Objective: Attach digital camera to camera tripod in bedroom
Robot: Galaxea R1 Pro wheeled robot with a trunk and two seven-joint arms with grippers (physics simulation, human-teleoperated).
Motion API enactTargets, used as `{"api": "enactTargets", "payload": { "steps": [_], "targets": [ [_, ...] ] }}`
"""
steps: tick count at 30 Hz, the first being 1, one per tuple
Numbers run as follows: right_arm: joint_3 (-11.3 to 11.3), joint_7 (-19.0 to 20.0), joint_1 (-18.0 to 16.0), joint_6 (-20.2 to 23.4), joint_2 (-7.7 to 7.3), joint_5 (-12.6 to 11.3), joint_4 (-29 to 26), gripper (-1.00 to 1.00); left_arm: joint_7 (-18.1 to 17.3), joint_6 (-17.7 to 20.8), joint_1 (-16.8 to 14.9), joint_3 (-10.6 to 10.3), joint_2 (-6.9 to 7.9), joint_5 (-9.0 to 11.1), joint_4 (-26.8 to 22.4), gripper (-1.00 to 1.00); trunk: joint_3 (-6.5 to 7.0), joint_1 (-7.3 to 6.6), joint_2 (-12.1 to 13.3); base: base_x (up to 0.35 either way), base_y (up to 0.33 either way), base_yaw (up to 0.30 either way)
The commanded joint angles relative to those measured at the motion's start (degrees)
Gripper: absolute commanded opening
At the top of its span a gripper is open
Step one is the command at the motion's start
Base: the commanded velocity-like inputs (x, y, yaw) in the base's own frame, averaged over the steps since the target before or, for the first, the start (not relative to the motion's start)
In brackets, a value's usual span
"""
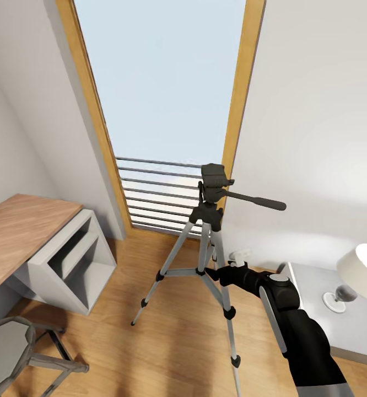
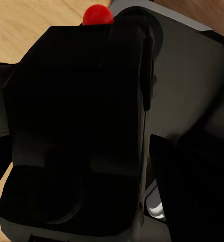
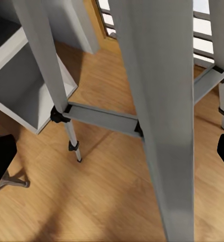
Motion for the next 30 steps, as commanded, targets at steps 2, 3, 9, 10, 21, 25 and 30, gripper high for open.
{"api": "enactTargets", "payload": {
  "steps": [2,3,9,10,21,25,30],
  "targets": [
    [-0.09,0.32,-0.05,0.21,0.06,0.32,-0.06,1.0,0.13,-0.09,-0.01,-0.48,0.0,0.29,0.01,-1.0,-0.08,0.02,-0.08,0.007,0.0,0.0],
    [-0.1,0.29,-0.05,0.2,0.05,0.31,-0.06,1.0,0.12,-0.09,-0.02,-0.47,0.0,0.27,0.02,-1.0,-0.08,0.02,-0.08,0.029,0.0,0.0],
    [-0.13,0.13,-0.05,0.16,0.02,0.4,-0.05,1.0,-0.02,-0.09,-0.02,-0.45,0.02,0.24,0.04,-1.0,-0.08,0.02,-0.08,0.066,0.0,0.0],
    [-0.13,0.12,-0.05,0.16,0.03,0.45,-0.05,1.0,-0.04,-0.09,-0.02,-0.46,0.02,0.23,0.04,-1.0,-0.08,0.02,-0.08,0.092,0.0,0.0],
    [-0.22,0.09,-0.05,0.15,0.01,0.61,0.03,1.0,-0.12,-0.07,-0.03,-0.44,0.08,0.21,0.05,-1.0,-0.08,0.02,-0.08,0.068,0.0,0.0],
    [-0.22,0.13,-0.05,0.15,0.01,0.61,0.03,1.0,-0.12,-0.09,-0.03,-0.44,0.08,0.22,0.05,-1.0,-0.08,0.02,-0.08,0.092,0.0,0.0],
    [-0.22,0.16,-0.05,0.15,0.0,0.61,0.03,1.0,-0.12,-0.09,-0.03,-0.45,0.09,0.21,0.05,-1.0,-0.08,0.02,-0.08,0.02,0.0,0.0]
  ]
}}
